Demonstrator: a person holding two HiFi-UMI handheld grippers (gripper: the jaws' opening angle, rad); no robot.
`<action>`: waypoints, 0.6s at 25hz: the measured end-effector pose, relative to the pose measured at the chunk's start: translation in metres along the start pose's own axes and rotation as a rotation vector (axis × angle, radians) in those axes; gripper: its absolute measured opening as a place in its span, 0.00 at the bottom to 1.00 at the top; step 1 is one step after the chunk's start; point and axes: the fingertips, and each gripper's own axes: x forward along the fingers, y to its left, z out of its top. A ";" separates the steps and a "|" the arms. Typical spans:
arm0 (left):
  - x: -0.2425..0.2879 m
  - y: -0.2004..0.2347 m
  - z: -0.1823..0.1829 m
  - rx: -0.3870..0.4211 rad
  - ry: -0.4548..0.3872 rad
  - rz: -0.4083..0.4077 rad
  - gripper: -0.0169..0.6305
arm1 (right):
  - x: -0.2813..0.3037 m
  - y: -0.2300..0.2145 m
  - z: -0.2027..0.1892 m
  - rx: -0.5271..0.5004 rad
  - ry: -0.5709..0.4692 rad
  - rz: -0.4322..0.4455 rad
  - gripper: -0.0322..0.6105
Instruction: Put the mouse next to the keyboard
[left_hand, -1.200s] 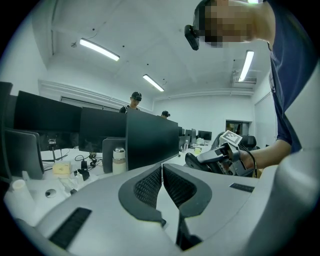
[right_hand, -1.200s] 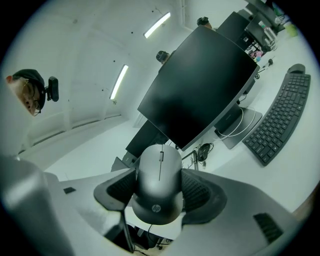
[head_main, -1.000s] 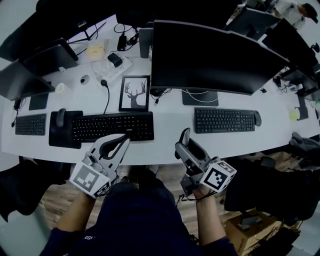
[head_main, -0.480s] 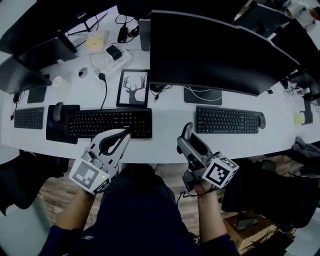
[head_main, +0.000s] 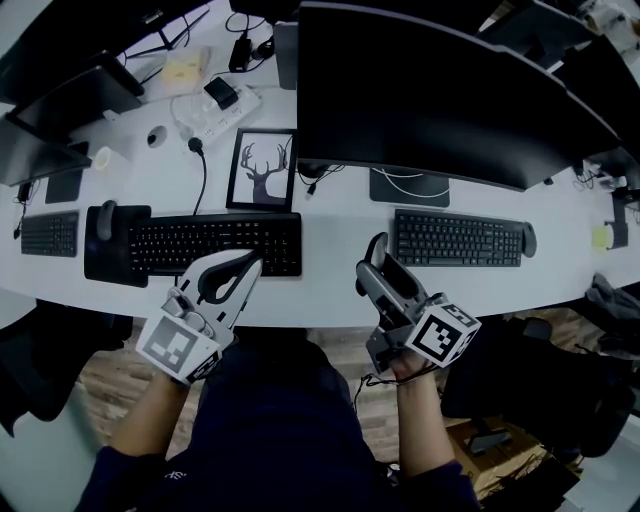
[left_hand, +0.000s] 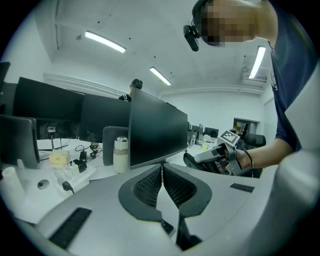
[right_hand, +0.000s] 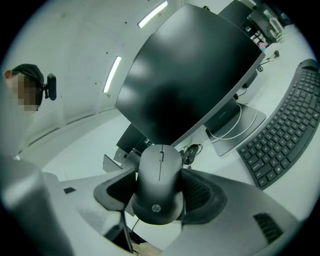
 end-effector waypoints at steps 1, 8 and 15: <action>0.002 0.003 -0.001 -0.001 0.003 -0.002 0.09 | 0.003 -0.003 0.001 0.000 0.003 -0.004 0.50; 0.017 0.022 -0.009 -0.016 0.022 -0.017 0.09 | 0.030 -0.023 -0.002 -0.003 0.040 -0.050 0.50; 0.025 0.040 -0.022 -0.036 0.043 -0.030 0.09 | 0.054 -0.044 -0.013 -0.026 0.095 -0.112 0.50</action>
